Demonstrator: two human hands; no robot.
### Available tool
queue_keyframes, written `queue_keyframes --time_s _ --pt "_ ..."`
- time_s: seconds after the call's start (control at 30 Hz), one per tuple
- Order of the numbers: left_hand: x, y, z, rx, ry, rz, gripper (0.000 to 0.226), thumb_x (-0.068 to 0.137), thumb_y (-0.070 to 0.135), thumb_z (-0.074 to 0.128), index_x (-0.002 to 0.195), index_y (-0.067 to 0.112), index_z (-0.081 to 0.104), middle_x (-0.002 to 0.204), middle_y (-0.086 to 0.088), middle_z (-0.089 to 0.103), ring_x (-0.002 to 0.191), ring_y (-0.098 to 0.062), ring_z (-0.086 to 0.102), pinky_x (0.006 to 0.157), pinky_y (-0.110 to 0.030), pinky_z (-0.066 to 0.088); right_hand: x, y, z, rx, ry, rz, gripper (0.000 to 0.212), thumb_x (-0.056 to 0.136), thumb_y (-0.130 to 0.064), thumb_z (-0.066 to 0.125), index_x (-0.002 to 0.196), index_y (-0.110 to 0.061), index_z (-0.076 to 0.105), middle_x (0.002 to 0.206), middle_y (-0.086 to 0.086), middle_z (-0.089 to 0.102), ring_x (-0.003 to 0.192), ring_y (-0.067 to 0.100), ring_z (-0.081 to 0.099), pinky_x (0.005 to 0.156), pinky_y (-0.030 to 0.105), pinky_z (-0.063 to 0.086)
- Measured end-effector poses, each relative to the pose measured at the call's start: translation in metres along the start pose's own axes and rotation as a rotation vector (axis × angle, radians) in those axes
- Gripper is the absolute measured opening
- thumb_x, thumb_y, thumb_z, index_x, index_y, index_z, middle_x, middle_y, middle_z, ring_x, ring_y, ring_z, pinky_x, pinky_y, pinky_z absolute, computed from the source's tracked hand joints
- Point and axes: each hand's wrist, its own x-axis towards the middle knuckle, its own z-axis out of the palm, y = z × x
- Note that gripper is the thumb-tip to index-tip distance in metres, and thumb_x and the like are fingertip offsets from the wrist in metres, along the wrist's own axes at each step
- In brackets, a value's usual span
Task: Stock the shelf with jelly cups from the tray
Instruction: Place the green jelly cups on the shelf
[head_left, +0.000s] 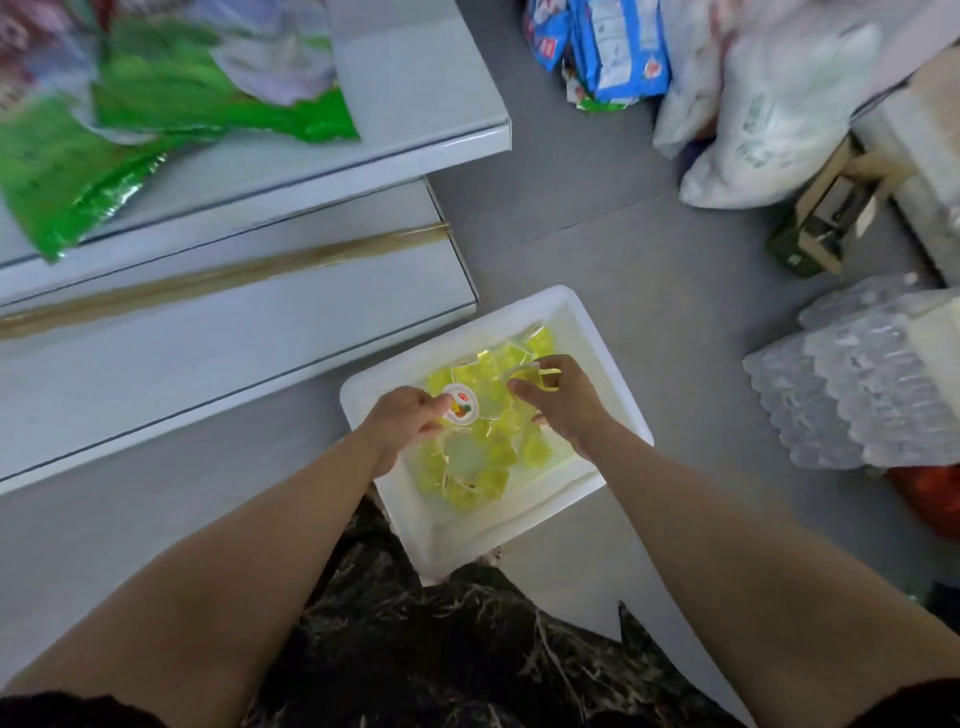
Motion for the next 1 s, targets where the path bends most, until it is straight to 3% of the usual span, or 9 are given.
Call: queue_keyframes --time_s 0.13,0.27,0.37,0.5,0.63,0.77,0.9,1.0 --pt "-0.034 0.037 0.001 -0.202 -0.033 0.125 0.028 0.091 0.023 0.068 0.112 0.007 0.06 0.123 -0.014 0.062 0.111 -0.026 0.064 0.098 -0.034 0.05 -0.011 -0.051 -0.016 0.006 0.007 -0.146 0.052 0.074 -0.031 0.085 0.112 -0.022 0.052 0.108 0.0 0.057 0.089 0.019 0.064 0.068 0.035 0.057" --pt "-0.062 0.073 -0.001 -0.347 -0.1 0.275 0.057 0.087 0.029 0.07 0.137 0.01 0.05 0.137 -0.009 0.057 0.114 -0.027 0.064 0.103 -0.04 0.049 -0.024 -0.107 -0.027 0.052 -0.037 -0.286 0.056 0.075 -0.025 0.084 0.118 -0.024 0.048 0.112 -0.002 0.052 0.097 0.019 0.06 0.07 0.033 0.052" --pt "-0.092 0.104 0.001 -0.469 -0.146 0.36 0.045 0.094 0.018 0.061 0.138 0.011 0.051 0.134 -0.007 0.06 0.118 -0.03 0.061 0.096 -0.035 0.053 -0.037 -0.153 -0.037 0.041 -0.048 -0.402 0.063 0.075 -0.027 0.085 0.128 -0.018 0.051 0.115 0.004 0.055 0.101 0.022 0.062 0.067 0.031 0.052" --pt "-0.13 0.145 -0.002 -0.527 -0.174 0.503 0.05 0.091 0.013 0.061 0.14 0.011 0.049 0.131 -0.009 0.063 0.118 -0.028 0.061 0.1 -0.039 0.049 -0.067 -0.216 -0.049 0.048 -0.074 -0.555 0.045 0.079 -0.02 0.081 0.119 -0.01 0.061 0.102 0.009 0.065 0.082 0.013 0.063 0.06 0.022 0.055" --pt "-0.169 0.189 -0.011 -0.556 -0.194 0.617 0.049 0.089 0.012 0.065 0.137 0.015 0.053 0.129 -0.008 0.064 0.113 -0.027 0.065 0.097 -0.039 0.053 -0.096 -0.275 -0.06 0.054 -0.075 -0.729 0.047 0.079 -0.023 0.081 0.121 -0.013 0.061 0.102 0.01 0.061 0.084 0.016 0.062 0.073 0.032 0.058" --pt "-0.208 0.233 -0.025 -0.533 -0.181 0.759 0.053 0.084 0.011 0.068 0.135 0.014 0.055 0.128 -0.007 0.062 0.105 -0.024 0.067 0.095 -0.038 0.054 -0.126 -0.336 -0.066 0.055 -0.059 -0.89 0.043 0.08 -0.029 0.08 0.119 -0.019 0.063 0.094 0.007 0.057 0.083 0.019 0.063 0.062 0.019 0.055" --pt "-0.252 0.271 -0.044 -0.441 -0.125 0.864 0.056 0.076 0.013 0.071 0.13 0.014 0.057 0.124 -0.009 0.063 0.1 -0.019 0.069 0.087 -0.032 0.057 -0.151 -0.395 -0.063 0.034 -0.045 -1.008 0.045 0.082 -0.032 0.078 0.121 -0.016 0.064 0.098 0.011 0.055 0.082 0.023 0.064 0.056 0.015 0.051" --pt "-0.283 0.299 -0.064 -0.388 -0.084 0.931 0.044 0.08 0.013 0.068 0.123 0.015 0.059 0.121 -0.013 0.066 0.1 -0.024 0.069 0.08 -0.028 0.058 -0.168 -0.436 -0.054 0.019 -0.076 -1.059 0.049 0.082 -0.033 0.078 0.125 -0.017 0.062 0.112 0.01 0.052 0.083 0.023 0.065 0.066 0.023 0.056"
